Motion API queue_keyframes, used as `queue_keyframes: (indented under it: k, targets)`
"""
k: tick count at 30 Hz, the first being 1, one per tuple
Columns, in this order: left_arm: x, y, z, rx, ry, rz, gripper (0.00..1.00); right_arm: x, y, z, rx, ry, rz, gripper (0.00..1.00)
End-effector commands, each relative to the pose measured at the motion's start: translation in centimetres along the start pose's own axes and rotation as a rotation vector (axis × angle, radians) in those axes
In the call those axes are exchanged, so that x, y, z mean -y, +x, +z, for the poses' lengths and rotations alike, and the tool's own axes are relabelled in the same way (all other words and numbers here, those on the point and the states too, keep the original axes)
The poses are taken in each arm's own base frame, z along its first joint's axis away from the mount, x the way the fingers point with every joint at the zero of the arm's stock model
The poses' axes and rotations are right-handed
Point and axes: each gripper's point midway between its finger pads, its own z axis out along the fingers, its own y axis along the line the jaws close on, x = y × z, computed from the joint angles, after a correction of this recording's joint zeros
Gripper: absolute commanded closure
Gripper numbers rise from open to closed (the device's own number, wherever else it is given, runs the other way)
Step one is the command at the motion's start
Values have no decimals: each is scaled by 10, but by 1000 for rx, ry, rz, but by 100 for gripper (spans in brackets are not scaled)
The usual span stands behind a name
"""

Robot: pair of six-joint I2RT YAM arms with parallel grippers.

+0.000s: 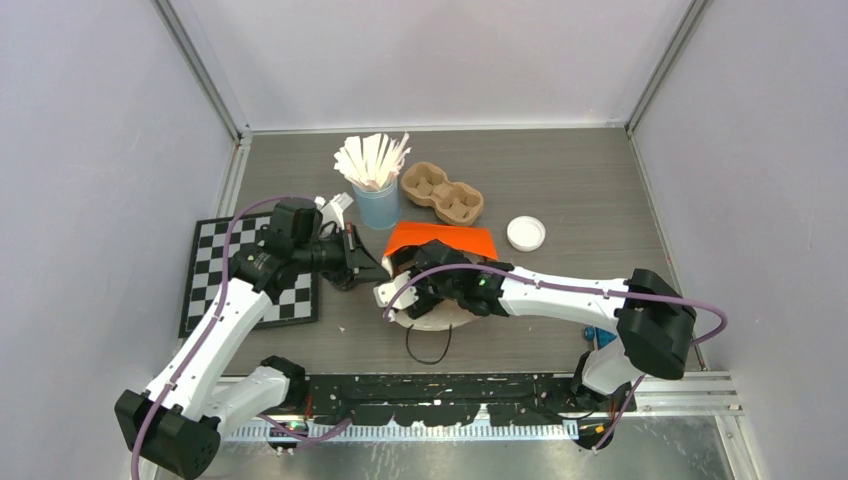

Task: Pack the takeout coffee

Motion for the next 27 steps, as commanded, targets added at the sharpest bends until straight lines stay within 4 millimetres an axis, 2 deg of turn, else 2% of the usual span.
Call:
queue_keyframes:
  k: [1, 11, 16, 27]
  targets:
    - [17, 2, -6, -14, 49, 18, 100, 25, -7, -17, 47, 54, 74, 9]
    - [16, 2, -6, -12, 46, 16, 100, 26, -5, -23, 53, 58, 100, 13]
    - [16, 2, -6, -11, 46, 12, 100, 27, -8, -26, 69, 63, 105, 10]
    - [16, 3, -6, -12, 48, 8, 100, 33, -8, -29, 71, 92, 143, 11]
